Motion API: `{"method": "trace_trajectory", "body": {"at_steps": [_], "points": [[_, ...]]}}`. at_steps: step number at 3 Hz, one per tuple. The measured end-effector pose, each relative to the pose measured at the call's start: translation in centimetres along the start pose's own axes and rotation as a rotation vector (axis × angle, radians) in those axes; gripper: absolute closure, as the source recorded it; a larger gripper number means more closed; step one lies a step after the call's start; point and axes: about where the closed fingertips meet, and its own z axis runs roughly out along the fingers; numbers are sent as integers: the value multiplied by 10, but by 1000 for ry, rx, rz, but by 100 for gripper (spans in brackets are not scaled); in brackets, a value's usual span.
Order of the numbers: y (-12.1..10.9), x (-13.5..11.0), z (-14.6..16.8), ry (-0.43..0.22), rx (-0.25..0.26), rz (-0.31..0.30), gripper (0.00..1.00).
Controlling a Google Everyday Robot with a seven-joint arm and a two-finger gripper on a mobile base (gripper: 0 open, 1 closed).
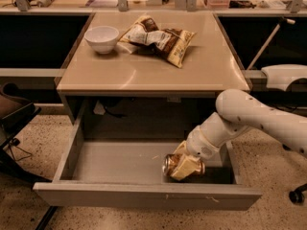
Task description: Place orange can into top drawer
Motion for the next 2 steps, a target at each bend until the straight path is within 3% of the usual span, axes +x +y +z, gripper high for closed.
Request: {"method": "trace_trajectory", "body": {"at_steps": [2], "points": [[0,0,4,-1,-8,-1,58]]}}
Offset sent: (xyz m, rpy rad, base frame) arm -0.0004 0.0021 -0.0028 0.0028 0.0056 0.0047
